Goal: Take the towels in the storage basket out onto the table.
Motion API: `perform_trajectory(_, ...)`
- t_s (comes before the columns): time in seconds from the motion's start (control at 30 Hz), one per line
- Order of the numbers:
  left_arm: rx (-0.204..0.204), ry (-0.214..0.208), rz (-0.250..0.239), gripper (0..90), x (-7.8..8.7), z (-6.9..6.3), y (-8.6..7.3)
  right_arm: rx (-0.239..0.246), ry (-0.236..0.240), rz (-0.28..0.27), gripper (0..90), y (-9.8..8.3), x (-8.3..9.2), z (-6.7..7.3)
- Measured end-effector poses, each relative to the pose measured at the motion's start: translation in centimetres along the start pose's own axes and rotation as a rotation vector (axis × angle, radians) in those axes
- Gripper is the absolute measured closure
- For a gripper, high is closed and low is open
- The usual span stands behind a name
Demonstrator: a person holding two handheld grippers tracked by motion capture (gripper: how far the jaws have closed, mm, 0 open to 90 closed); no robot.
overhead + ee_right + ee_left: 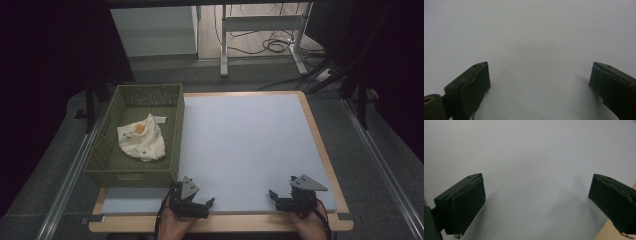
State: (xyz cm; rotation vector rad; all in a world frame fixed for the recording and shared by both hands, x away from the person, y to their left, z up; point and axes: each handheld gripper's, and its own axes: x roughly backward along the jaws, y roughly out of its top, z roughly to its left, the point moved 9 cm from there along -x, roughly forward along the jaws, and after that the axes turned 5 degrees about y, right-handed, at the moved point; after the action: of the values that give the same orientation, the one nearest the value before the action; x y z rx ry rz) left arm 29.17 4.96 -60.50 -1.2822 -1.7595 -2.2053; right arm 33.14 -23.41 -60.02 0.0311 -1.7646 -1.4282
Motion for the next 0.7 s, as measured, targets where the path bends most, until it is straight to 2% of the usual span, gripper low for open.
perform_trajectory(0.17, -0.004, -0.026, 0.008, 1.9, 0.2, -0.2, 0.8, 0.0, 0.0, 0.001, 3.4, 0.0, 0.0, 0.0)
perform_trajectory(0.2, -0.006, -0.046, 0.017, 2.0, 0.3, -0.3, 1.2, 0.0, 0.0, 0.001, 3.4, 0.0, 0.0, 0.0)
perform_trajectory(0.33, -0.012, -0.073, 0.035, 2.0, 0.2, -0.5, 2.1, 0.0, 0.0, 0.0, 3.4, 0.0, 0.0, 0.0)
perform_trajectory(0.7, -0.054, -0.092, 0.054, 2.0, -0.8, -0.8, 4.0, 0.0, 0.0, 0.0, 3.4, 0.0, 0.0, 0.0)
